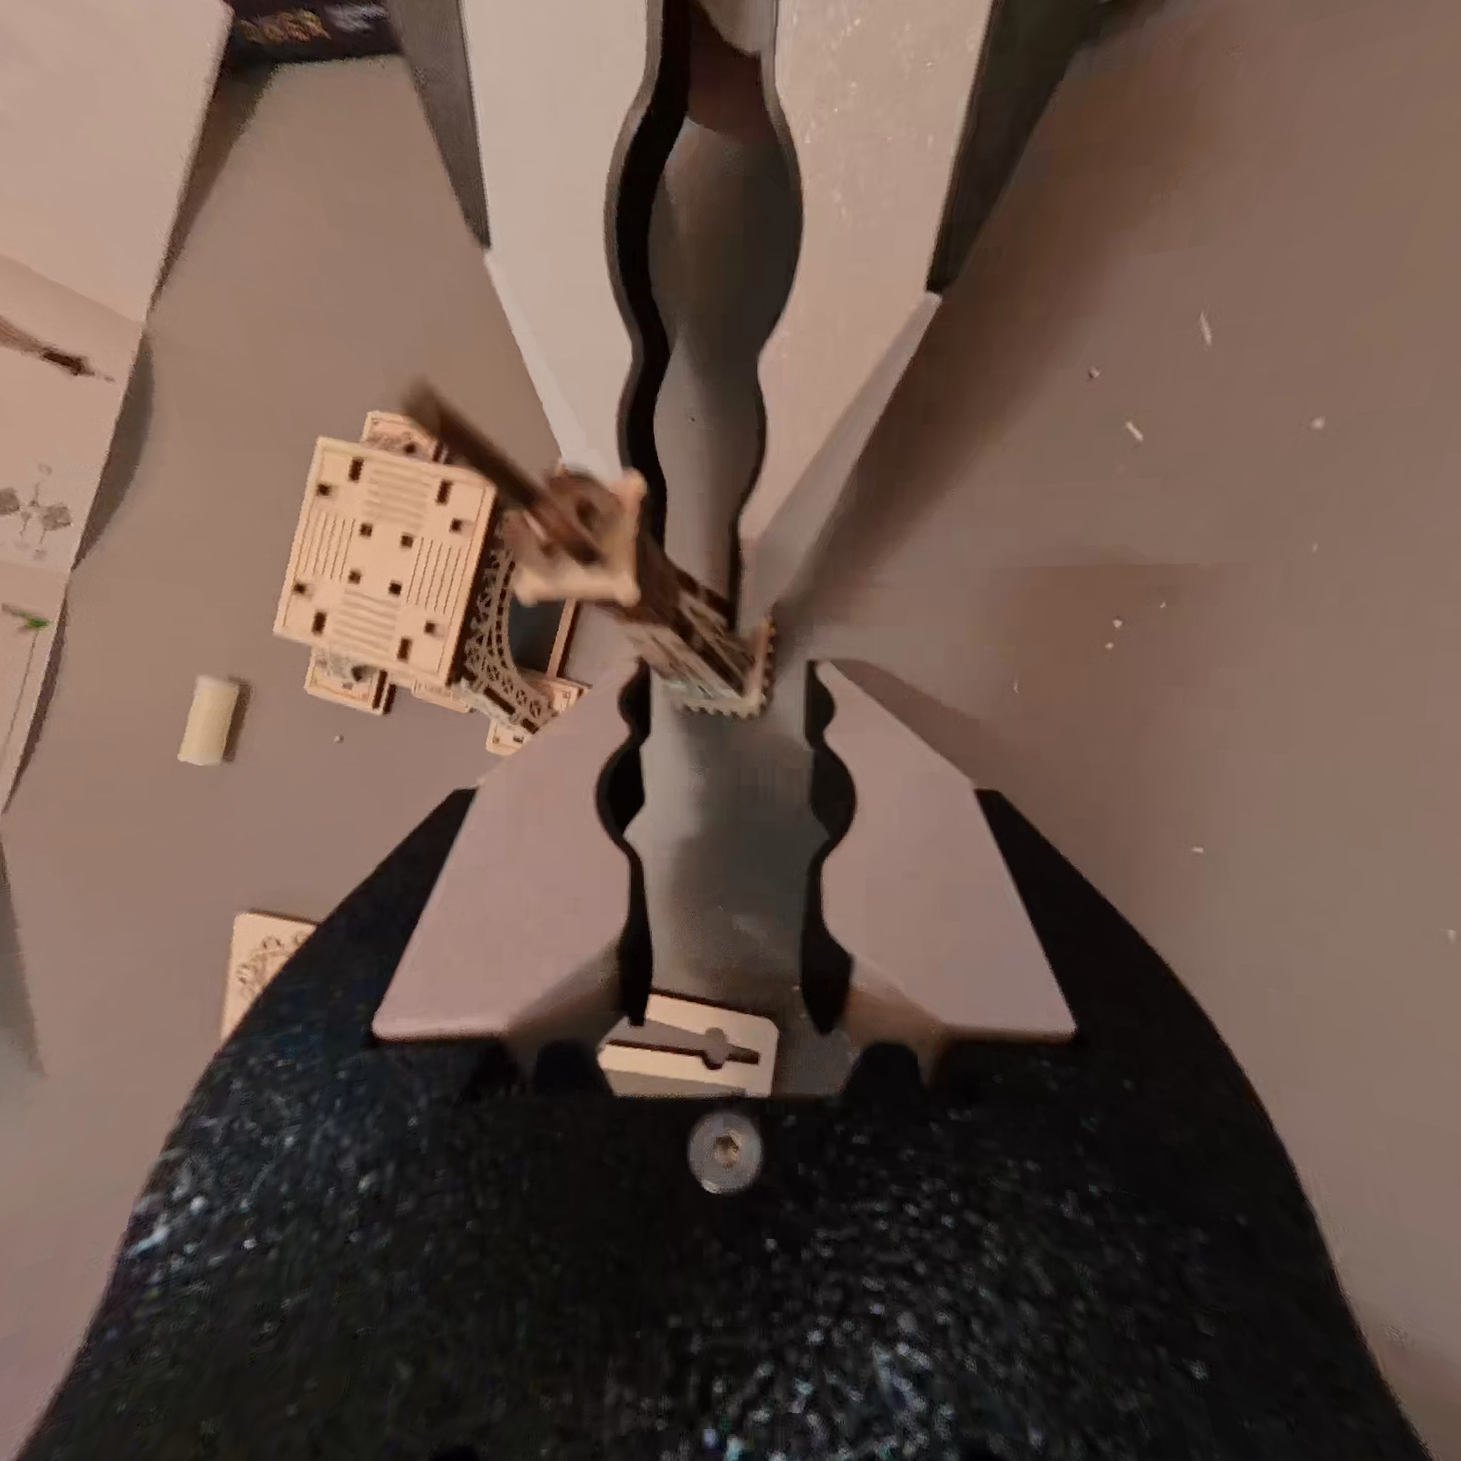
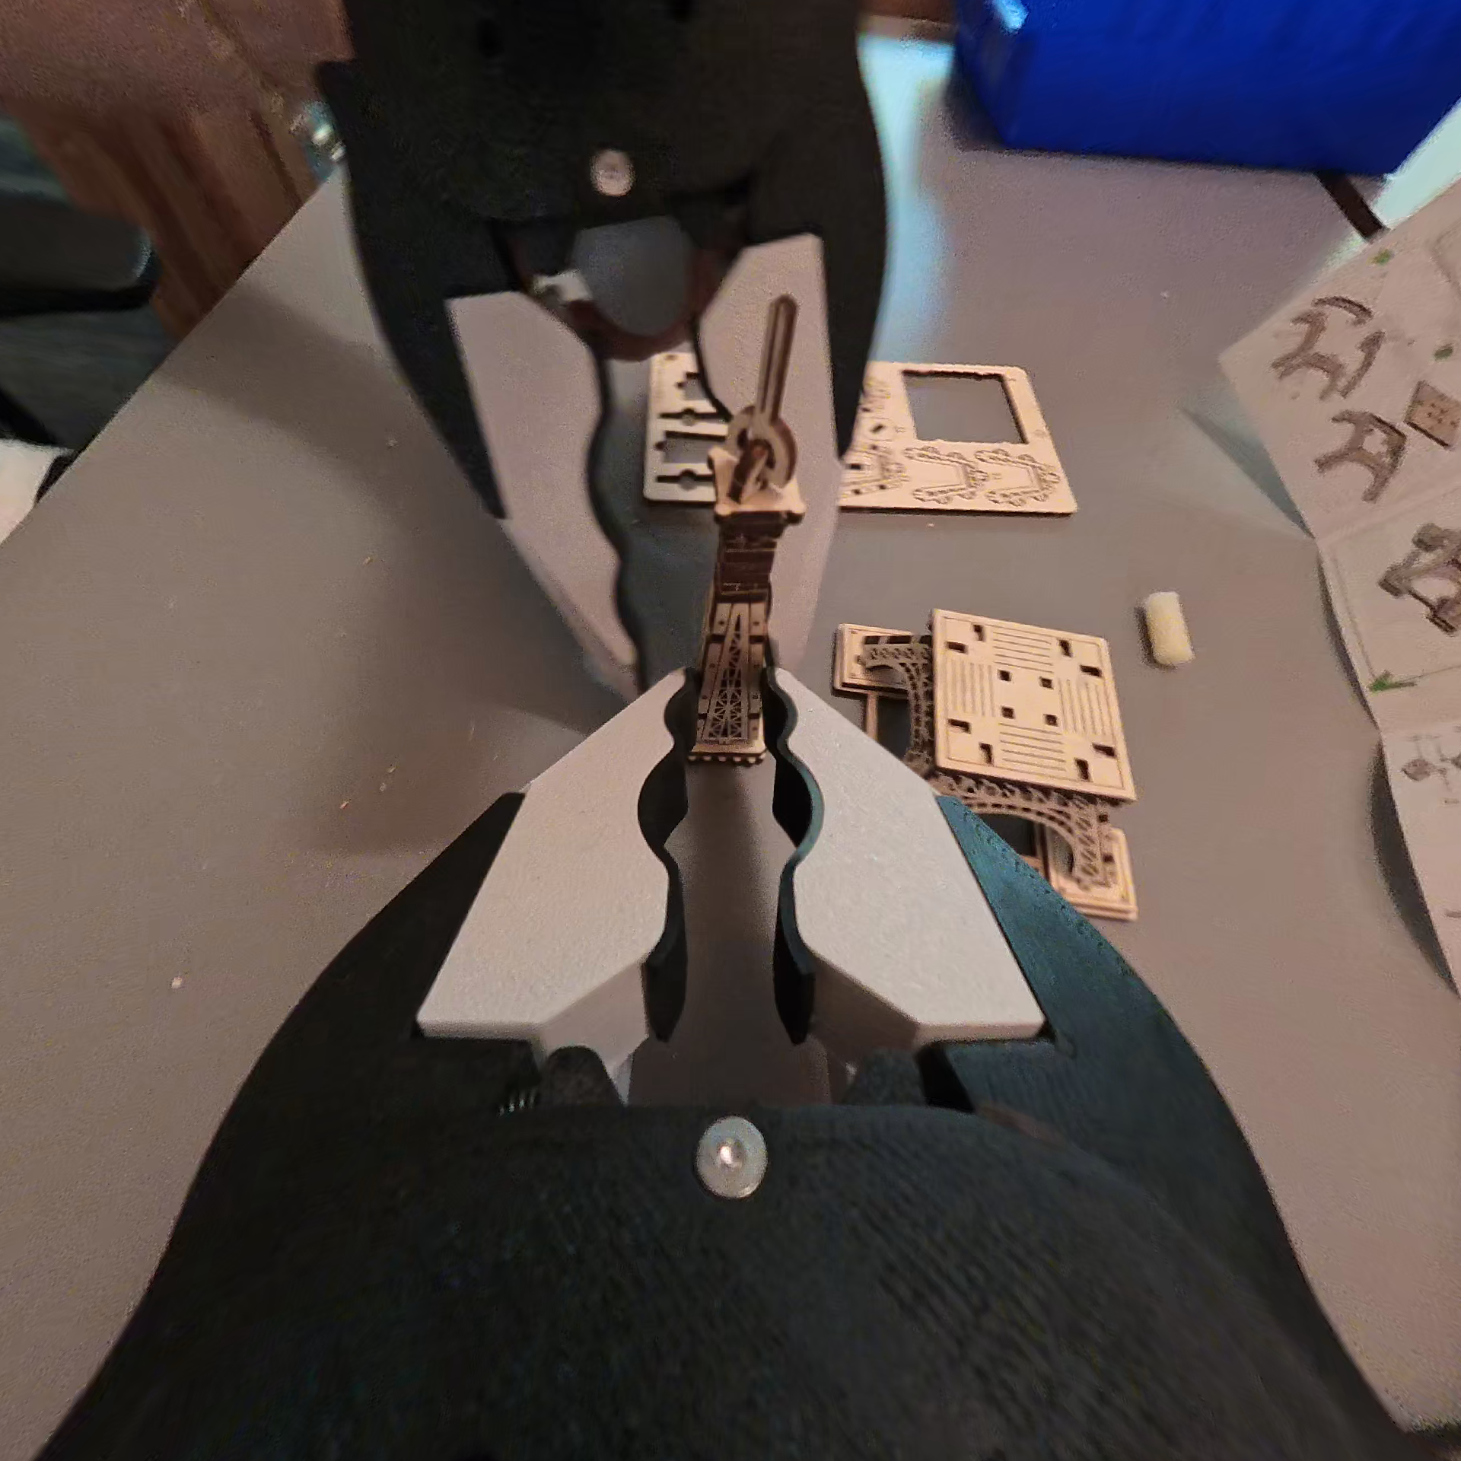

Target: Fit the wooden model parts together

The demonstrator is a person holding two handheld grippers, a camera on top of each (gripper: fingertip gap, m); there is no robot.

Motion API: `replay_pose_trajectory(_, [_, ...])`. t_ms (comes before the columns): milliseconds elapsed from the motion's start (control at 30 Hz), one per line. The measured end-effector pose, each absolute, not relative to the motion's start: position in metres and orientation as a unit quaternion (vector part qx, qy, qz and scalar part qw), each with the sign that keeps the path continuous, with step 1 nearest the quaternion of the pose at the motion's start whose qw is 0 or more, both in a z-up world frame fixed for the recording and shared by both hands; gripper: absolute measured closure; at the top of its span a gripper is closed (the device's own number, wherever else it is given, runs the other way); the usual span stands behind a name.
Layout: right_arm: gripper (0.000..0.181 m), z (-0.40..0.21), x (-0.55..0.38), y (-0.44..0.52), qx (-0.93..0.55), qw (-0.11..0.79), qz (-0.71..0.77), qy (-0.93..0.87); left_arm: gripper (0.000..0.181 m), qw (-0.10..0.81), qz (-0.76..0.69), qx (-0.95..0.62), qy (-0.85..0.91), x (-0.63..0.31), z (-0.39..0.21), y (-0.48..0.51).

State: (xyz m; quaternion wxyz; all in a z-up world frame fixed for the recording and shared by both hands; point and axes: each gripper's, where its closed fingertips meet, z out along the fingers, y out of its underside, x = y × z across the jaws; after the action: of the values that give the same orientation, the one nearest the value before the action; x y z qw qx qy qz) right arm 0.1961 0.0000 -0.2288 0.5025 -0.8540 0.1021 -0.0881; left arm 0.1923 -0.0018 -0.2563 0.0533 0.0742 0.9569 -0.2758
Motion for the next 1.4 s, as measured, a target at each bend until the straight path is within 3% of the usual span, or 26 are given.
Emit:
replay_pose_trajectory(133, [0.167, -0.221, 0.208, -0.008, -0.826, 0.524, -0.063, 0.197, 0.125, 0.084, -0.385, -0.017, 0.919, 0.193, -0.248, 0.014])
replay_pose_trajectory(300, [0.168, -0.176, 0.207, -0.006, -0.694, 0.632, 0.054, 0.339, 0.117, 0.198, -0.497, -0.093, 0.840, 0.189, -0.216, 0.027])
replay_pose_trajectory(500, [0.168, -0.136, 0.177, 0.009, -0.496, 0.739, 0.197, 0.411, 0.113, 0.326, -0.556, -0.048, 0.763, 0.173, -0.165, 0.017])
replay_pose_trajectory(633, [0.168, -0.131, 0.162, 0.011, -0.446, 0.758, 0.204, 0.430, 0.133, 0.345, -0.574, -0.009, 0.742, 0.161, -0.150, 0.013])
replay_pose_trajectory(700, [0.168, -0.129, 0.153, 0.014, -0.445, 0.761, 0.206, 0.425, 0.151, 0.343, -0.589, 0.005, 0.732, 0.154, -0.145, 0.013])
replay_pose_trajectory(933, [0.167, -0.122, 0.139, 0.018, -0.458, 0.770, 0.156, 0.416, 0.151, 0.323, -0.641, 0.042, 0.694, 0.141, -0.137, 0.017])
replay_pose_trajectory(1200, [0.131, -0.119, 0.126, 0.012, -0.515, 0.750, 0.055, 0.413, 0.151, 0.308, -0.671, 0.078, 0.669, 0.127, -0.125, 0.014])
replay_pose_trajectory(1300, [0.122, -0.128, 0.108, 0.009, -0.600, 0.705, -0.025, 0.376, 0.152, 0.291, -0.660, 0.086, 0.687, 0.128, -0.126, 0.013])
replay_pose_trajectory(1400, [0.105, -0.149, 0.103, -0.018, -0.719, 0.566, -0.249, 0.317, 0.152, 0.241, -0.639, 0.060, 0.728, 0.135, -0.138, 0.016])
